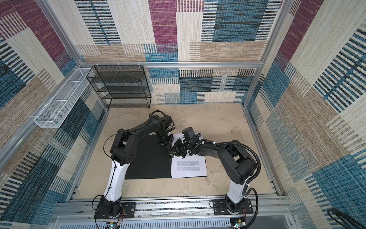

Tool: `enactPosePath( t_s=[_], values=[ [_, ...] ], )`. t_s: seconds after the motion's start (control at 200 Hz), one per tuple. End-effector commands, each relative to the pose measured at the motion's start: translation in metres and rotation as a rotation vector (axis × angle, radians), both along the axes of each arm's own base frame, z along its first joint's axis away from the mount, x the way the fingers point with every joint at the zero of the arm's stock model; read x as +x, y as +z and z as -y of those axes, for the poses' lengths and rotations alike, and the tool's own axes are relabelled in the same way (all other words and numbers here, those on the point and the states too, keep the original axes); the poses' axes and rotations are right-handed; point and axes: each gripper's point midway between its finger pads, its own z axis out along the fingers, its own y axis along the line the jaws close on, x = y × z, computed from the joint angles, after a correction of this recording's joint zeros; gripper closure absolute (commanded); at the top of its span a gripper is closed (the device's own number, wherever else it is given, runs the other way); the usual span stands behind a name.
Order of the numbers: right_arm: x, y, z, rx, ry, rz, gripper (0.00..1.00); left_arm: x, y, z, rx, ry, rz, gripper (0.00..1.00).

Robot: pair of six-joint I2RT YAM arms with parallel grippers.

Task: Put the files into the folder

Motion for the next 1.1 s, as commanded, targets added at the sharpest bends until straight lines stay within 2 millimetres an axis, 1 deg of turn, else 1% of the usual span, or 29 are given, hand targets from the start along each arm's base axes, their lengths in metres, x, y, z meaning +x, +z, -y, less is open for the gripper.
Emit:
enactPosePath(
  t_s=[0.0, 0.19, 0.431, 0.576, 0.766, 1.097],
  values=[
    [0.0007, 0.0013, -0.0028, 0.018, 0.005, 0.0, 0.83, -0.0043, -0.0115, -0.0106, 0.07, -0.003, -0.012, 1.0],
    [0.002, 0.0024, -0.004, 0.021, 0.009, 0.003, 0.84, -0.0048, -0.013, -0.0106, 0.072, -0.001, -0.016, 1.0],
    [-0.0014, -0.0017, -0.0025, 0.016, 0.012, -0.011, 0.85, -0.0046, -0.0133, -0.011, 0.075, -0.001, -0.015, 1.0],
    [-0.0034, -0.0015, -0.0026, 0.021, 0.016, -0.015, 0.84, -0.0046, -0.0142, -0.0114, 0.077, 0.001, -0.016, 1.0],
    [-0.0012, -0.0014, -0.0049, 0.026, 0.021, -0.017, 0.78, -0.0051, -0.015, -0.0118, 0.078, 0.004, -0.017, 1.0],
    [0.0035, 0.0012, -0.0093, 0.031, 0.024, -0.011, 0.82, -0.006, -0.0168, -0.0113, 0.078, 0.005, -0.023, 1.0]
  ],
)
